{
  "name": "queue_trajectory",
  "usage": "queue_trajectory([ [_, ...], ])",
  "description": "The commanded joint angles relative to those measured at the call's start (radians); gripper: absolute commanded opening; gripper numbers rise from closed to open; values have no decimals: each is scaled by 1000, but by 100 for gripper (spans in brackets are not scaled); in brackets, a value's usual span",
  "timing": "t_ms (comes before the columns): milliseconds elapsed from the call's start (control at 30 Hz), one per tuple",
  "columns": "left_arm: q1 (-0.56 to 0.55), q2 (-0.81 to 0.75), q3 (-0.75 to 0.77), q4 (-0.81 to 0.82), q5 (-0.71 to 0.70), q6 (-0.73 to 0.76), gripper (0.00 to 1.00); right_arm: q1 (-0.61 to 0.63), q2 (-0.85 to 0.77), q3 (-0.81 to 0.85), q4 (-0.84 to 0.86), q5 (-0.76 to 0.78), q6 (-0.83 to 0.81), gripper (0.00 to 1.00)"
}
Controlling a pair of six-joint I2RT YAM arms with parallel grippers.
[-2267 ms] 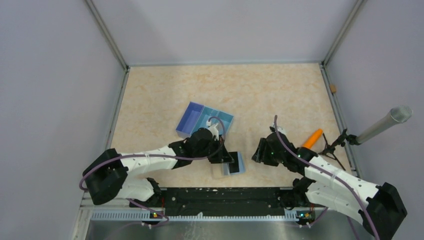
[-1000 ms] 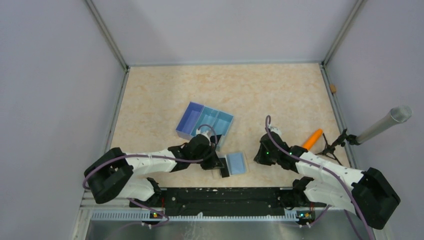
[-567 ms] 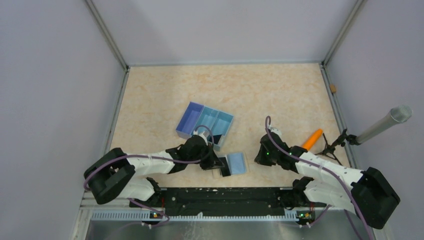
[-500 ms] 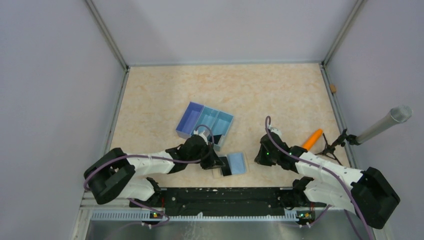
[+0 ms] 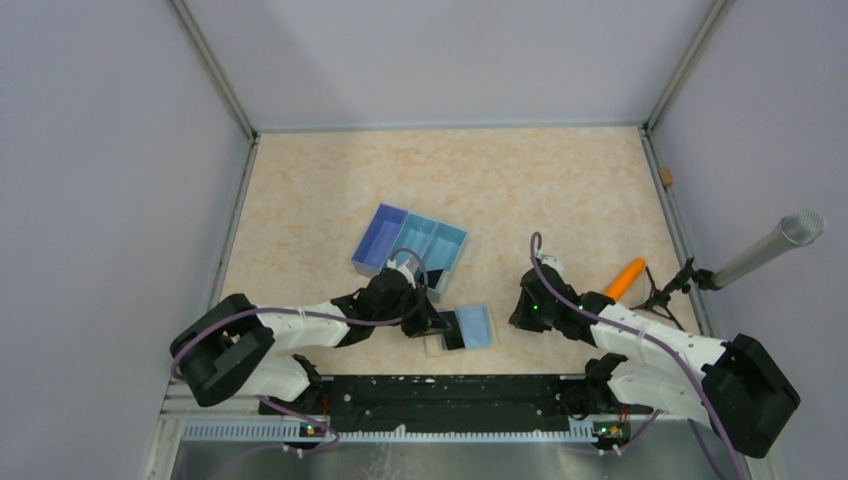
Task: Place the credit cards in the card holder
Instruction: Insert the credit card into the card holder.
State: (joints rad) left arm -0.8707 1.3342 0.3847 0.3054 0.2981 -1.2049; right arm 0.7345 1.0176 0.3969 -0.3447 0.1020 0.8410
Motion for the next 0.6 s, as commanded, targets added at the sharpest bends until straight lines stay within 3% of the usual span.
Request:
queue_trajectory([
  [0,7,2,3,6,-7,33,0,-9,2,-2,4,3,6,0],
  [567,19,39,11,46,23,58,0,-9,-2,-1,-1,-2,7,0],
])
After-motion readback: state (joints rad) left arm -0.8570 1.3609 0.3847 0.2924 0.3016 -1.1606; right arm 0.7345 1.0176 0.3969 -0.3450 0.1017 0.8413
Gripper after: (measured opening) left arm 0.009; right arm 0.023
